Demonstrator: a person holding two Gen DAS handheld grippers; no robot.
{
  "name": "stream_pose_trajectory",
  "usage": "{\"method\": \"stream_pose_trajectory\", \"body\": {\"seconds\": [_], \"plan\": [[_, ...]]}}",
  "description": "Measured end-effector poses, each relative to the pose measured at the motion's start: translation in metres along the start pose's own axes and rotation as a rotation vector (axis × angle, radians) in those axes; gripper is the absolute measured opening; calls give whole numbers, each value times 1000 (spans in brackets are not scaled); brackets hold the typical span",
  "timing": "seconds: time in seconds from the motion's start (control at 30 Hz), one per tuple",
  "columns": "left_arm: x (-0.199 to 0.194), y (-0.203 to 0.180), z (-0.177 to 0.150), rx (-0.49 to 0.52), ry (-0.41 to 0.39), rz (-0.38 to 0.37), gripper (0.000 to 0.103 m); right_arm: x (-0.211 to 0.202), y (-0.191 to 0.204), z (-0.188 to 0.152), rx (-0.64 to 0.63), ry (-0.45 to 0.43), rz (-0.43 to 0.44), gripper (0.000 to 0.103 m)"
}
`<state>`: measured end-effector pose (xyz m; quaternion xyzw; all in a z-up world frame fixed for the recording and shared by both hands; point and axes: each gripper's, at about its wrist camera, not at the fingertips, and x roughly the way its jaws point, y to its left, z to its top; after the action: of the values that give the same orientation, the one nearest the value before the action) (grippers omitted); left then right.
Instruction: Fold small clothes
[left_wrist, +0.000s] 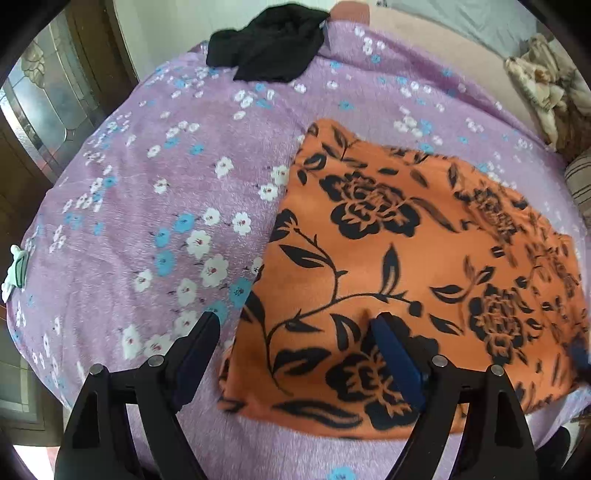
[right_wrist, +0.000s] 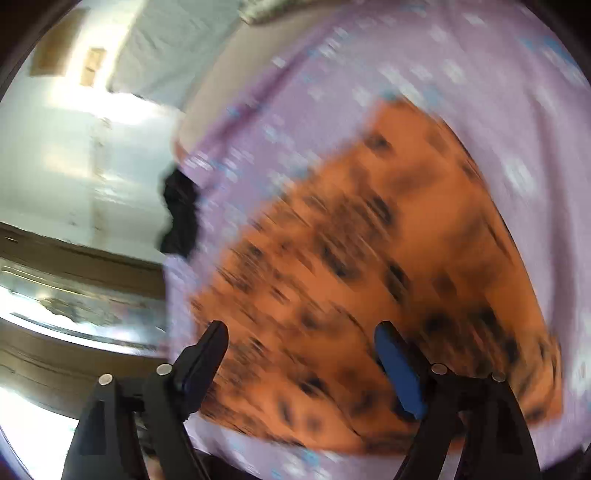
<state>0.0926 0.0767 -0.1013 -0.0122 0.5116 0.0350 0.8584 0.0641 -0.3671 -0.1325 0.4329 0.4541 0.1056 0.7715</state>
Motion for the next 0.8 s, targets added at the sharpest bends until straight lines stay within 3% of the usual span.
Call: {"method": "stream_pose_trajectory", "body": {"seconds": [0.1, 0.2, 0.27, 0.33, 0.37, 0.4, 0.53, 0.73, 0.8], "plan": [[-8, 1, -11, 24, -7, 19, 87, -17, 3, -7, -10, -48, -6, 84], [11, 6, -21, 30, 61, 73, 87, -35, 21, -15, -62, -76, 32, 84], [16, 17, -27, -21, 76, 31, 87, -38, 25, -24, -82, -66, 74, 84], [10, 23, -27, -57, 89, 35, 87, -21, 7, -30, -57, -17, 1, 89], [4, 23, -27, -61, 73, 36, 87, -9, -5, -31, -24, 19, -41, 88], [-4, 23, -27, -53, 48, 32, 87, -12, -11, -33, 1, -3, -18, 82], [-26, 19, -32, -18, -31, 30, 87, -56, 2, -44, -9, -109, -3, 84], [-23, -2, -34, -5, -29, -9, 87, -70, -37, -66, 163, -78, -28, 84], [-19, -12, -34, 28, -22, -12, 87, -72, -43, -61, 183, -113, -23, 84]]}}
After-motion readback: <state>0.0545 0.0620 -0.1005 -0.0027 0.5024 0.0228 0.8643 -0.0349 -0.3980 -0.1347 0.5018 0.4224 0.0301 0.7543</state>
